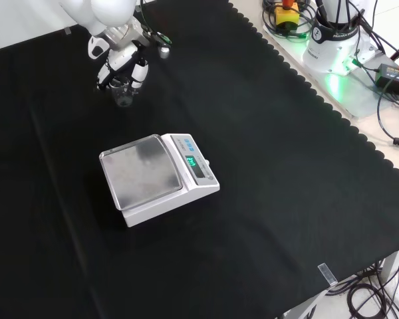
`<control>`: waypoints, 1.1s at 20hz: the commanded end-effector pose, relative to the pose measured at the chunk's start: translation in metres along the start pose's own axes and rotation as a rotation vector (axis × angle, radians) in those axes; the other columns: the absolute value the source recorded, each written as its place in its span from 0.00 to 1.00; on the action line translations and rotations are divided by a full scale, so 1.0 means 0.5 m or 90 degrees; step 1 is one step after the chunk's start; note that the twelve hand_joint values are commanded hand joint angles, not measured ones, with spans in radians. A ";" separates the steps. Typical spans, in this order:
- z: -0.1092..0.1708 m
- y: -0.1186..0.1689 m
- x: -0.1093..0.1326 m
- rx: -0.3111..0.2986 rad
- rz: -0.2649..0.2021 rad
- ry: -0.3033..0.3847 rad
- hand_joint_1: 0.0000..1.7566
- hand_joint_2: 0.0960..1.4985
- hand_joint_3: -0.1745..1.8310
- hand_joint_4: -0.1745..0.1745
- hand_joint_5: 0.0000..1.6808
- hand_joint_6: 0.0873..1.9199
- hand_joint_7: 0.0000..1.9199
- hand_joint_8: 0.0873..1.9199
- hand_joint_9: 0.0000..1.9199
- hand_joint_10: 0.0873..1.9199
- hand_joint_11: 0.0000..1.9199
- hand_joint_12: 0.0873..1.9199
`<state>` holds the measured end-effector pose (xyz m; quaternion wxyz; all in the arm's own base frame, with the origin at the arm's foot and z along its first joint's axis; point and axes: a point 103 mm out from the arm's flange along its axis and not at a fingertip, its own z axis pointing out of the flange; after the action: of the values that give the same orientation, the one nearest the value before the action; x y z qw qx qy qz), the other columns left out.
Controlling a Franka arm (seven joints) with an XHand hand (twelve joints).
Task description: Pick up the beaker.
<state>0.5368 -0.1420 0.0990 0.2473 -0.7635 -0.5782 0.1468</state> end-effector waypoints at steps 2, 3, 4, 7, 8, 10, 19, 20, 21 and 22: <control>0.005 0.007 0.008 0.000 0.024 0.005 0.52 0.80 0.00 0.00 0.23 0.00 0.23 0.47 0.30 0.43 0.38 0.63; 0.005 0.005 0.008 -0.016 0.026 0.009 0.54 0.81 0.00 0.00 0.27 0.01 0.26 0.47 0.35 0.41 0.44 0.60; 0.005 0.003 0.008 -0.026 0.029 0.010 0.57 0.82 0.00 0.00 0.29 0.06 0.30 0.48 0.40 0.39 0.49 0.57; 0.002 -0.003 0.010 -0.035 0.036 0.009 0.62 0.83 0.00 0.00 0.27 0.30 0.38 0.51 0.52 0.34 0.62 0.49; -0.001 -0.005 0.013 -0.036 0.037 0.008 0.63 0.83 0.00 0.00 0.26 0.35 0.39 0.52 0.53 0.35 0.64 0.48; -0.006 -0.010 0.018 -0.036 0.038 0.004 0.65 0.83 0.00 0.00 0.25 0.41 0.40 0.56 0.54 0.38 0.66 0.48; -0.045 -0.059 0.063 -0.053 0.033 -0.019 0.67 0.83 0.00 0.00 0.25 0.46 0.42 0.60 0.55 0.45 0.66 0.54; -0.050 -0.066 0.069 -0.057 0.034 -0.020 0.67 0.83 0.00 0.00 0.25 0.46 0.42 0.60 0.55 0.45 0.66 0.54; -0.056 -0.074 0.076 -0.061 0.033 -0.023 0.67 0.83 0.00 0.00 0.25 0.47 0.42 0.60 0.55 0.45 0.66 0.54; -0.061 -0.081 0.084 -0.065 0.033 -0.026 0.67 0.83 0.00 0.00 0.25 0.47 0.42 0.60 0.55 0.45 0.66 0.54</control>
<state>0.5348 -0.1190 0.1293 0.2117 -0.7853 -0.5651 0.1386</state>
